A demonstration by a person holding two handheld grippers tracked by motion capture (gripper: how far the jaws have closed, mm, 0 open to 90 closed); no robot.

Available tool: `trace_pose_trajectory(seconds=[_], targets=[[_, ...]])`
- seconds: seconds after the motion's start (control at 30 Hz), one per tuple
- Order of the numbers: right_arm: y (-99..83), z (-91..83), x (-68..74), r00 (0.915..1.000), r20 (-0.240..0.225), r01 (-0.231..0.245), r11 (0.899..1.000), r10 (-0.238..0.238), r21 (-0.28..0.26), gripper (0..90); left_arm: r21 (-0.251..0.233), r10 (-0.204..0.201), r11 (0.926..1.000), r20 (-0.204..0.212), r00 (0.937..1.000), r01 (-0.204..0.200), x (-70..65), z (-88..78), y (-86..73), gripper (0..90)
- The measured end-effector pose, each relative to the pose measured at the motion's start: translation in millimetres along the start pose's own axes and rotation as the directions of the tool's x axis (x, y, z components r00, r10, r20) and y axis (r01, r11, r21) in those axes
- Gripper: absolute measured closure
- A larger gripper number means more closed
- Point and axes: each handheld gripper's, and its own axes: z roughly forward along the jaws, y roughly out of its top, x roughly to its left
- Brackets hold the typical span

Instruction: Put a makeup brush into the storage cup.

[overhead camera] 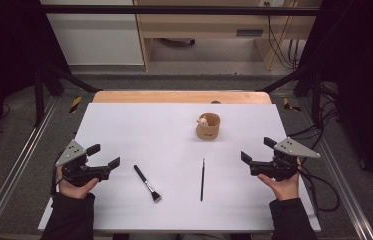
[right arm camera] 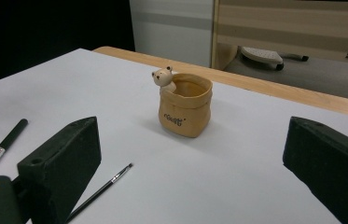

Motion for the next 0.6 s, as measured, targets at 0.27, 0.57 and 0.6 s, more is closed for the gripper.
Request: trace_pose_trajectory(seconds=[0.27, 0.57, 0.6], targets=[[-0.7, -0.1, 2.0, 1.0000, 0.003, 0.006, 1.000, -0.006, 0.006, 4.7, 0.018, 0.010, 0.9998, 0.000, 0.9999, -0.010, -6.3, 3.8, -1.6, 9.1], [-0.7, 0.7, 4.9, 0.9998, -0.002, 0.017, 1.000, -0.017, 0.007, 4.7, 0.038, 0.011, 0.9992, 0.003, 0.9999, -0.011, -10.9, 9.6, -5.1, 9.2], [-0.8, 1.1, 5.3, 0.9999, 0.000, 0.013, 1.000, -0.013, 0.009, 4.7, 0.040, 0.009, 0.9992, 0.005, 0.9999, -0.009, -11.7, 10.6, -5.4, 9.2]])
